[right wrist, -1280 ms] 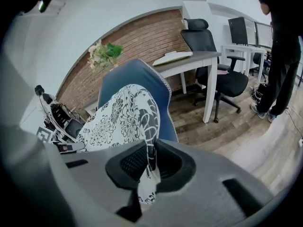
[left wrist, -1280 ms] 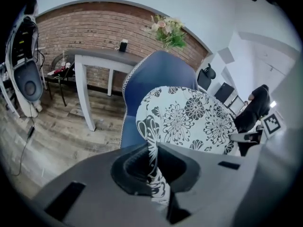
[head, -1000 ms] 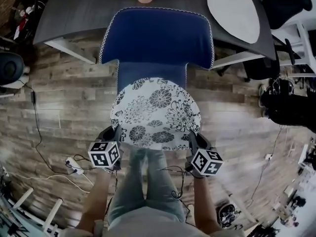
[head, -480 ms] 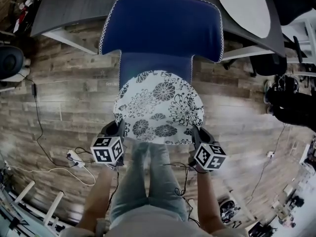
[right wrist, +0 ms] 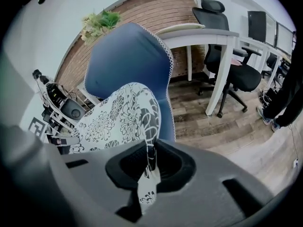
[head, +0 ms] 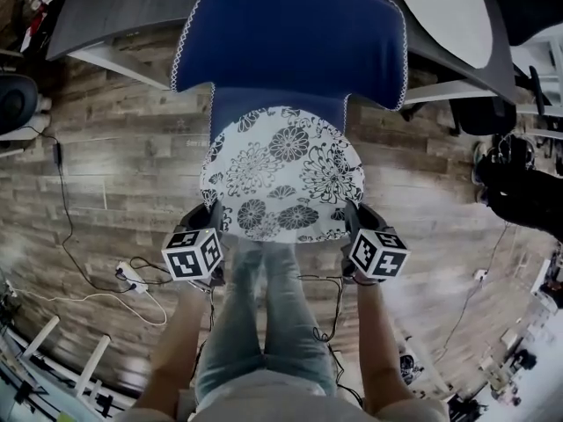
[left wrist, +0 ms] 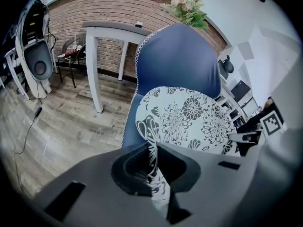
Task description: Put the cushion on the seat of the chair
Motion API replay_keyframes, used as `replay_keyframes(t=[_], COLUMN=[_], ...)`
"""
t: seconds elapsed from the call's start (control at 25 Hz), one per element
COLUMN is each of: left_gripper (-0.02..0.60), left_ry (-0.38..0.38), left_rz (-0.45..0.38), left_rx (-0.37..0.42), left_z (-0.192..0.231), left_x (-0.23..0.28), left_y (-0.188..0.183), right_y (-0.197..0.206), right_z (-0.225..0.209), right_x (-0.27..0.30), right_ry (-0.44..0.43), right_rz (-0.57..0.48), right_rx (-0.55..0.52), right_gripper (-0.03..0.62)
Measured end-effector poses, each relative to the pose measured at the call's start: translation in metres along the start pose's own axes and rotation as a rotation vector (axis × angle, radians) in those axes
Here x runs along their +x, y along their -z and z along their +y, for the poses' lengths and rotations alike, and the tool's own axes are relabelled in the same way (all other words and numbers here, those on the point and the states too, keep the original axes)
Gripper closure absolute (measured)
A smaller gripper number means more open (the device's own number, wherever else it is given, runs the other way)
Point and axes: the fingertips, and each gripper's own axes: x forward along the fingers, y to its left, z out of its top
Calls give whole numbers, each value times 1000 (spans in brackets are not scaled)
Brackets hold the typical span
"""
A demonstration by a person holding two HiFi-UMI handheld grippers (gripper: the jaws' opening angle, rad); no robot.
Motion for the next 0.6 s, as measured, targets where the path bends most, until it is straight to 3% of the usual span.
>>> replay_keyframes(t=[0.6], left_gripper=[563], left_ry=[-31], left_rz=[-9], left_rx=[-122], left_z=[5], left_x=[20], left_y=[14], right_y=[-27], right_z=[-13], right_x=[36], right_ry=[6], right_rz=[76], right_rx=[-112], right_gripper=[565])
